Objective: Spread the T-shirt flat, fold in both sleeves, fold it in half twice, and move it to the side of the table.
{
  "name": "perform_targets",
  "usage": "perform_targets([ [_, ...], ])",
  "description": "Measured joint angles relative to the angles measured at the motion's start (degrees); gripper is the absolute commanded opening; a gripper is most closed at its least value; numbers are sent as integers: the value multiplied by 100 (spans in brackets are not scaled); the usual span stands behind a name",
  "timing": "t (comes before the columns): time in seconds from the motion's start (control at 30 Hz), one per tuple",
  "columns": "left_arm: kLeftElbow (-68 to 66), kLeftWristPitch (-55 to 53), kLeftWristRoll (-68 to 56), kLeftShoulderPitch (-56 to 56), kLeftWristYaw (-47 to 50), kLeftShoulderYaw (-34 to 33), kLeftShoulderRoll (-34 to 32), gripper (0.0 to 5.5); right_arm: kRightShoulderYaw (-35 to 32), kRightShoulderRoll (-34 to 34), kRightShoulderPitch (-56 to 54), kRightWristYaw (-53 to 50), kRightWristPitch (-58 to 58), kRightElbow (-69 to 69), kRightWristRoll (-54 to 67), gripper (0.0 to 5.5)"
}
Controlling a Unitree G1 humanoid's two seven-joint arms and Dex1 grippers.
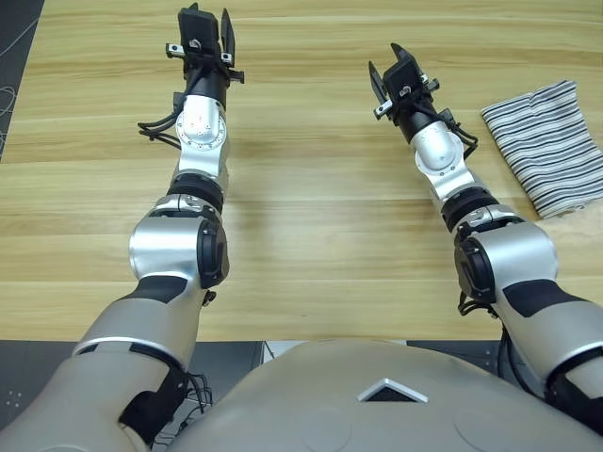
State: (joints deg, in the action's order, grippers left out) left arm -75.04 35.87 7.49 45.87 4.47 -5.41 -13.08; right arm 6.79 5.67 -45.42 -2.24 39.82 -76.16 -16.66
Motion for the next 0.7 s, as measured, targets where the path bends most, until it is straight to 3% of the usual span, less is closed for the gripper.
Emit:
perform_targets([
  [0.33,1,-39,189,-112,973,31,-251,210,-140,-113,-109,29,-114,1,88,203],
  [0.53,1,-37,-28,-130,586,-94,-183,210,12,-85,-110,16,-87,1,-122,203],
  [0.7,9,218,409,-129,800,283,-120,210,13,-37,-110,-49,9,2,-129,203],
])
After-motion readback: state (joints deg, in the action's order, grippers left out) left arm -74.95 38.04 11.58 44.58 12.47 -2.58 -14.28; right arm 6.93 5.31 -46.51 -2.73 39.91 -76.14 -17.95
